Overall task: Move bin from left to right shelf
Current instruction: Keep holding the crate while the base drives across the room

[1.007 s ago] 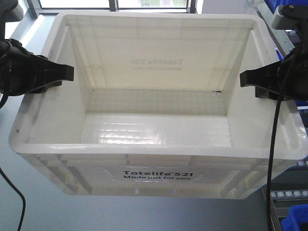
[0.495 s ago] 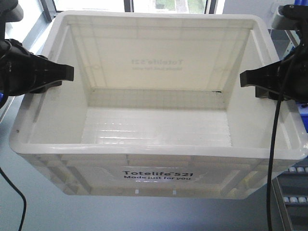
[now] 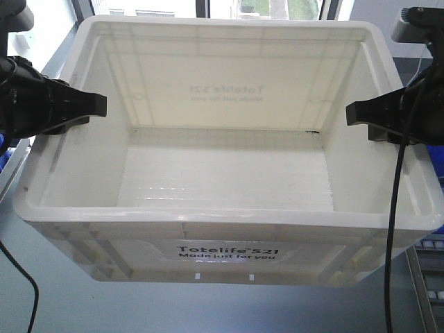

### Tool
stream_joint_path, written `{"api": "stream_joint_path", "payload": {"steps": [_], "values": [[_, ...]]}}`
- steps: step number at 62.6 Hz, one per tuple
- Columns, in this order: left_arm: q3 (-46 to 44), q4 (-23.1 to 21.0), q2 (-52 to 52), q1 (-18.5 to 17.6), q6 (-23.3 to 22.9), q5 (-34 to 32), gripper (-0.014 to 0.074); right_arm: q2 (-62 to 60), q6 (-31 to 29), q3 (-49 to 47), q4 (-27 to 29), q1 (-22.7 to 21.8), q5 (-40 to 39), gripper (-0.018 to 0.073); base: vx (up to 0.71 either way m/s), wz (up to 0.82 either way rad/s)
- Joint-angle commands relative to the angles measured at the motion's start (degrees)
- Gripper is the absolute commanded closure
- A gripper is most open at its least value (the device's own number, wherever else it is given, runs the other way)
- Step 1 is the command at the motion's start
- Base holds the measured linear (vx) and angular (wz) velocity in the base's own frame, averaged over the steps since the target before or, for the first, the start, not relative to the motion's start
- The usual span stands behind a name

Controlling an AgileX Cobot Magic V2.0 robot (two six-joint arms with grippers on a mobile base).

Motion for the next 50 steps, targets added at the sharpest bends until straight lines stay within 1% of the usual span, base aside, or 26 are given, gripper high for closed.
{"api": "stream_joint_path", "payload": {"steps": [1, 25, 50], "values": [[-1.99, 2.38, -2.42, 0.01, 1.19, -5.20, 0.0603, -2.07, -1.23, -2.24, -4.64, -0.83, -5.50, 0.0564, 0.29, 0.12], [-1.99, 2.38, -2.42, 0.01, 1.19, -5.25, 0.0603, -2.07, -1.23, -2.24, -4.58, -0.83, -5.50, 0.0564, 0.28, 0.19], [-1.99, 2.38, -2.42, 0.01, 1.19, -5.20, 0.0603, -2.07, -1.23, -2.24, -4.58, -0.83, -5.50, 0.0564, 0.27, 0.39]]}}
